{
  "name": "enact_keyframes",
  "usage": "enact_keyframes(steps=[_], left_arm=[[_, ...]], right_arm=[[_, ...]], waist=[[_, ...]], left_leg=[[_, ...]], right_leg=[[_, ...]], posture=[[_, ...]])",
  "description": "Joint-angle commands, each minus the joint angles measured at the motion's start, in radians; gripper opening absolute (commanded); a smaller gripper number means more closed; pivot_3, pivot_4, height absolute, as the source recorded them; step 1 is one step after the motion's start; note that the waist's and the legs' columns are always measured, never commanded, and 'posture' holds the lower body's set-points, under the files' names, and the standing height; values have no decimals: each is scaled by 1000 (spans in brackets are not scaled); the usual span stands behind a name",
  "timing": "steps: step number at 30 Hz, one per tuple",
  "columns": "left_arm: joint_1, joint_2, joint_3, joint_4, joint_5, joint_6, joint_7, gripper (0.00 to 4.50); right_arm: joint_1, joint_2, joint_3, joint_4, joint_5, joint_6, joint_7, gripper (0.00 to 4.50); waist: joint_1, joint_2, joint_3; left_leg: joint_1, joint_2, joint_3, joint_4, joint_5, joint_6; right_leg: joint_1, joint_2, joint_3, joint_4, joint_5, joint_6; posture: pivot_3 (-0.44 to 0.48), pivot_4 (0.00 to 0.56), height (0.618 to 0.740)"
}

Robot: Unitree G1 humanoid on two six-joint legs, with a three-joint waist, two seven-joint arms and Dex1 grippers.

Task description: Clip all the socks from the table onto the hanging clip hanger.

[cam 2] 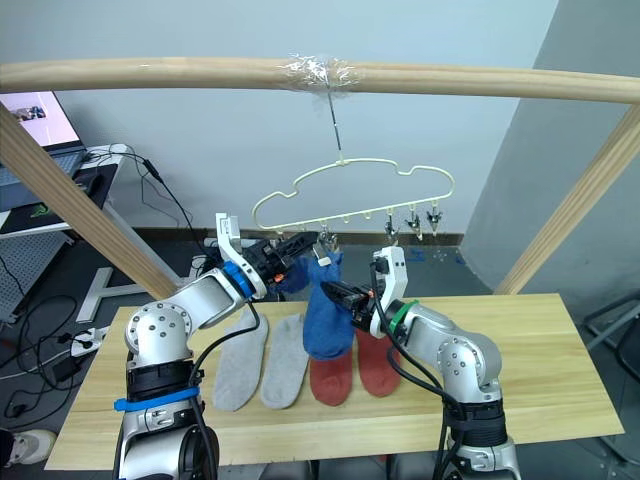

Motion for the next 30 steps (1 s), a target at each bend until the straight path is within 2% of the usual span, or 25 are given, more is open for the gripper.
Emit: enact_keyframes(steps=[1, 4, 13, 17, 20, 30], left_arm=[[6, 7, -6, -39, -17, -12, -6, 802], [7, 7, -1, -44, -34, -6, -11, 1863], [30, 49, -1, -68, -49, 20, -26, 4348], [51, 107, 11, -87, -95, 58, -44, 4458], [66, 149, 14, -93, -108, 69, -55, 4500], [143, 277, -40, -148, -67, 58, -158, 4500]], right_arm=[[-9, 0, 1, -21, 20, -18, 2, 0], [-9, 1, 3, -18, 20, -20, -2, 0], [-5, 13, 29, 17, 0, -35, -20, 0], [-2, 15, 54, 37, -10, -43, -19, 0], [-6, 20, 58, 45, 5, -30, -11, 742], [43, -84, 108, 72, -70, -24, 1, 4086]], waist=[[0, 0, 0], [0, 0, 0], [-1, 0, 0], [0, 0, 0], [0, 1, 1], [4, 2, 2]], left_leg=[[0, 0, 0, 0, 0, 0], [0, 0, 0, 0, 0, 0], [-1, 0, 0, 0, 0, 0], [-2, 0, 0, -1, 0, 0], [-2, 0, 0, -1, 0, 0], [-2, 0, 1, -2, 0, 0]], right_leg=[[0, 0, 0, 0, 0, 0], [0, 0, 0, 0, 0, 0], [-2, 0, 1, 0, 0, 0], [-3, 0, 1, 0, 0, 0], [-3, 0, 1, 0, 0, 0], [-4, 0, 1, 0, 0, 0]], posture=[[142, 156, 740], [142, 155, 740], [145, 153, 740], [154, 155, 740], [161, 157, 740], [169, 157, 740]])
